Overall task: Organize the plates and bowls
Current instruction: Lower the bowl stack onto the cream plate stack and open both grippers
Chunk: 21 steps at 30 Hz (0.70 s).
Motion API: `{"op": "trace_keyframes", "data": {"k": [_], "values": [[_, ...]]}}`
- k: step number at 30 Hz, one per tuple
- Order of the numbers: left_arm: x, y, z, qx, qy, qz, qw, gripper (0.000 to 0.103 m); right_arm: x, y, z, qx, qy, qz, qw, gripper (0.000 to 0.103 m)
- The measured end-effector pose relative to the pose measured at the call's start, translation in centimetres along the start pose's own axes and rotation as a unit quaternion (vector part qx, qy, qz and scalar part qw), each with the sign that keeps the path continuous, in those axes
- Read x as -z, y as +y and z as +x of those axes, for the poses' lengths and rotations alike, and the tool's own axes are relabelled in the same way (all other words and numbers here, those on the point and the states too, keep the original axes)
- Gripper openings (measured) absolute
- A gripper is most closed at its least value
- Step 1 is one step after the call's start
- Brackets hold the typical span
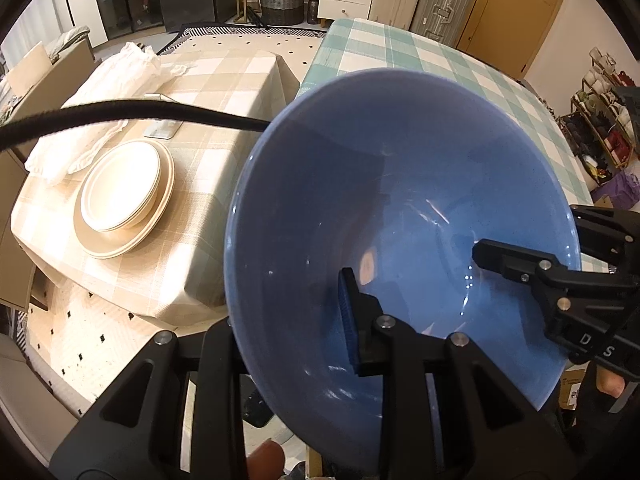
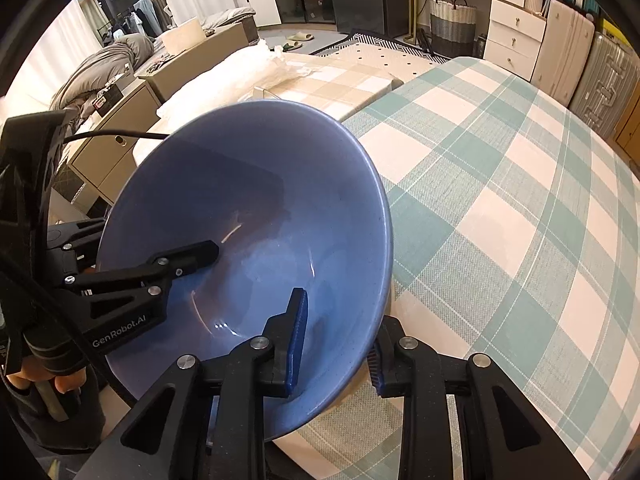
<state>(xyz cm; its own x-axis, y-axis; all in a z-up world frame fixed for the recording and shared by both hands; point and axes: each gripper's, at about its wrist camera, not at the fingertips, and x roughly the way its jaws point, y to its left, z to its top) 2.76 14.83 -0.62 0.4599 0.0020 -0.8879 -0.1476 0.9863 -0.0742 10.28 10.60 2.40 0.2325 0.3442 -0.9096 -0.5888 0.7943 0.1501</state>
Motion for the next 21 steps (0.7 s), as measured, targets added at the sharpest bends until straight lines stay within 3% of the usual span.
{"op": "trace_keyframes", "data": {"k": [7, 9, 11, 14, 17, 19, 21], "values": [[0.3, -0.1, -0.2, 0.016, -0.012, 0.002, 0.9998, 0.034, 0.2, 0.0, -0.1, 0.003, -0.009, 0.001, 1.0, 0.03], [0.3, 0.1, -0.1, 0.026, -0.014, 0.001, 0.9996, 0.053, 0.3, 0.1, -0.3, 0.01, -0.014, -0.004, 1.0, 0.032], [0.5, 0.3, -0.2, 0.033, -0.018, 0.002, 0.9993, 0.066, 0.3, 0.0, -0.6, 0.019, -0.021, -0.004, 1.0, 0.041], [0.6, 0.5, -0.3, 0.041, -0.029, 0.005, 0.9987, 0.076, 0.4, -0.6, -1.1, 0.023, -0.035, 0.005, 0.999, 0.049], [0.7, 0.8, -0.5, 0.052, -0.039, 0.008, 0.9978, 0.079, 0.8, -1.6, -1.9, 0.019, -0.05, 0.019, 0.998, 0.061], [0.8, 0.7, -0.6, 0.055, -0.045, 0.014, 0.9974, 0.08, 1.2, -2.3, -2.5, 0.021, -0.059, 0.023, 0.998, 0.077], [0.9, 0.7, -0.9, 0.062, -0.053, 0.018, 0.9965, 0.081, 1.7, -2.9, -3.4, 0.018, -0.074, 0.028, 0.997, 0.082]]}}
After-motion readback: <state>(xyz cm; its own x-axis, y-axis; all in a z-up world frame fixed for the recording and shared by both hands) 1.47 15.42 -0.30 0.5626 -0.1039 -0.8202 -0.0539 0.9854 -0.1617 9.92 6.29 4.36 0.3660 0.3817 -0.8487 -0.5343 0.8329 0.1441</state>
